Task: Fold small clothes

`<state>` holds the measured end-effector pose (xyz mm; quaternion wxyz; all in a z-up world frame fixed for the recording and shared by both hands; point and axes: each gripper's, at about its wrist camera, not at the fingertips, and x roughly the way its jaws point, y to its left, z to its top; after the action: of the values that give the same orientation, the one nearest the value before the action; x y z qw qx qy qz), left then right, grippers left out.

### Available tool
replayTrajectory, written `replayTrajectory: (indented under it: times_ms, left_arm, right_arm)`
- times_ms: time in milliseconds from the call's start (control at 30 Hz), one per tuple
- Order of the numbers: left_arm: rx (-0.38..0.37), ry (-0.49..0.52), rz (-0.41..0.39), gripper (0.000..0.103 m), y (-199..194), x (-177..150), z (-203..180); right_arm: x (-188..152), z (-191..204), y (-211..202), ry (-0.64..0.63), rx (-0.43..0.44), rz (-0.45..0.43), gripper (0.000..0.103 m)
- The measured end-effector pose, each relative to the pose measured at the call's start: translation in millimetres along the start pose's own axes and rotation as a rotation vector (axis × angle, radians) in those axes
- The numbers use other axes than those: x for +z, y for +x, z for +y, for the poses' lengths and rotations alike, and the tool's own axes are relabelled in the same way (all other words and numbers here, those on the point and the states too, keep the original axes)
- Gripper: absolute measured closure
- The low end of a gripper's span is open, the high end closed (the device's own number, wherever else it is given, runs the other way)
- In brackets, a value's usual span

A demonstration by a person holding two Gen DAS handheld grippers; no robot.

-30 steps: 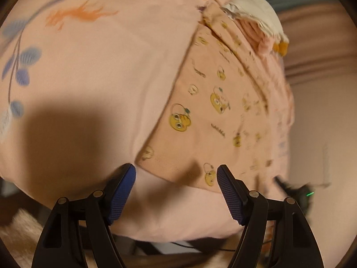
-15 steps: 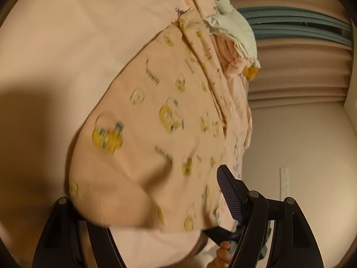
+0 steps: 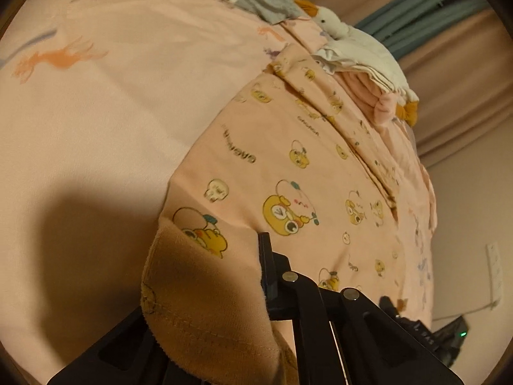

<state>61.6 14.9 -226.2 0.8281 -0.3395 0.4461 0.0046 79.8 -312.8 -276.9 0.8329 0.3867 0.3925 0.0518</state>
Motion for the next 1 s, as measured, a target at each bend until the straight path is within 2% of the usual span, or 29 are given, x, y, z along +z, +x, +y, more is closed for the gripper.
replayTrajectory:
  times_ms: [67,200,333,467,533,600,667,700,733,767,800,833,867,933,967,1000]
  left_arm:
    - [-0.008,-0.008,0.010,0.101,-1.2,3.1,1.1]
    - [-0.093,-0.054,0.072,0.102,-3.7,21.4,0.8]
    - [-0.182,-0.079,0.055,0.102,-4.6,56.6,-16.8]
    - [-0.153,-0.032,-0.011,0.102,5.4,107.7,-53.7]
    - [-0.141,-0.036,-0.031,0.102,23.4,142.2,-69.3]
    - [-0.151,-0.078,0.002,0.102,54.0,176.6,-75.7]
    - [-0.104,-0.083,0.049,0.102,98.9,212.3,-84.9]
    - [-0.067,-0.055,0.051,0.102,115.5,220.9,-89.1]
    - [0.006,0.004,0.066,0.102,139.2,230.1,-95.3]
    - [0.094,0.069,0.105,0.102,162.6,234.7,-99.0]
    - [0.136,0.103,0.145,0.102,177.6,236.9,-99.6]
    - [0.134,0.125,0.176,0.102,186.5,238.6,-98.5]
    - [0.103,0.125,0.164,0.102,183.4,240.2,-96.7]
    - [0.040,0.091,0.197,0.101,172.6,246.7,-90.3]
    - [0.029,0.064,0.243,0.101,164.7,251.4,-85.0]
    - [0.023,0.044,0.266,0.097,156.8,254.5,-81.0]
  right_arm:
    - [-0.7,2.3,-2.7,-0.010,0.019,0.005,0.098]
    - [7.3,0.8,-8.9,0.101,0.190,0.058,0.097]
    - [33.0,31.5,-11.3,0.049,0.238,0.048,0.097]
    - [82.8,68.7,5.9,0.022,0.298,0.057,0.097]
    - [114.1,86.9,25.5,-0.019,0.239,0.057,0.097]
    - [147.0,100.7,57.9,-0.047,0.142,0.052,0.097]
    - [175.5,106.2,95.3,-0.061,0.113,0.078,0.097]
    - [193.5,107.6,125.3,-0.065,0.079,0.101,0.093]
    - [205.8,105.9,149.5,-0.064,0.043,0.135,0.093]
    - [215.2,101.7,172.9,-0.054,-0.003,0.172,0.091]
    - [222.0,95.1,190.4,-0.035,-0.044,0.206,0.090]
    - [226.5,86.6,205.9,-0.007,-0.069,0.246,0.094]
    - [229.3,77.5,217.2,0.032,-0.040,0.277,0.093]
    - [235.9,65.8,213.5,0.086,0.067,0.281,0.088]
    - [239.8,63.5,205.3,0.077,0.110,0.306,0.076]
    - [242.9,62.4,196.5,0.074,0.124,0.317,0.059]
